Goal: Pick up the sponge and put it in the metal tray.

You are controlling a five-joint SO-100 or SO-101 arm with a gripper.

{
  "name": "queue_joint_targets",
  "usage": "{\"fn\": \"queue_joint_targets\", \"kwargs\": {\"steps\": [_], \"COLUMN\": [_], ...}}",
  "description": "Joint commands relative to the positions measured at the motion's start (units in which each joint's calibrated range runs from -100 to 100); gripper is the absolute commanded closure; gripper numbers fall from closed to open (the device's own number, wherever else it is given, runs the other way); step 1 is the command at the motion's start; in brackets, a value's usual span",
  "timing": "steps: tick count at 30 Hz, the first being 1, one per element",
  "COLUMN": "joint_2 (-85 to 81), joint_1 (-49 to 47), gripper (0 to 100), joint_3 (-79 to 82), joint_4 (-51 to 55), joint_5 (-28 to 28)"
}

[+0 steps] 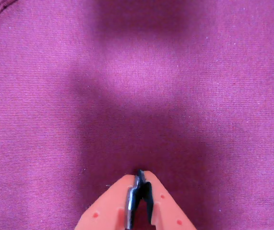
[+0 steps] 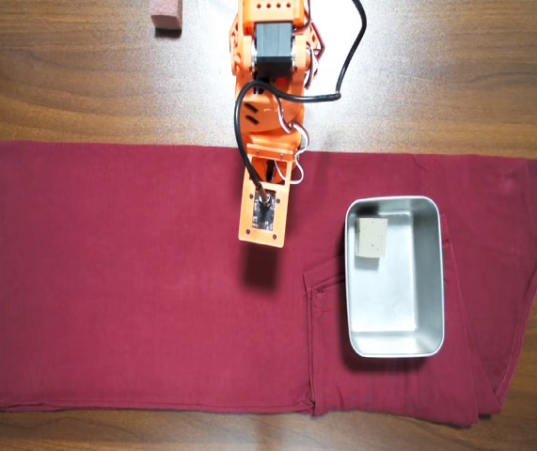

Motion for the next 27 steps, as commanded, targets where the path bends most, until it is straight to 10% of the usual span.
{"fn": "queue_joint_targets", "kwargs": {"steps": [1, 27], "joint_2": [0.4, 0.4], "joint_1": [-1.3, -1.2], "gripper": [100, 100], "joint_3": [0.4, 0.4], "joint_4": [1.2, 1.2], "joint_5": [0.1, 0.1]}}
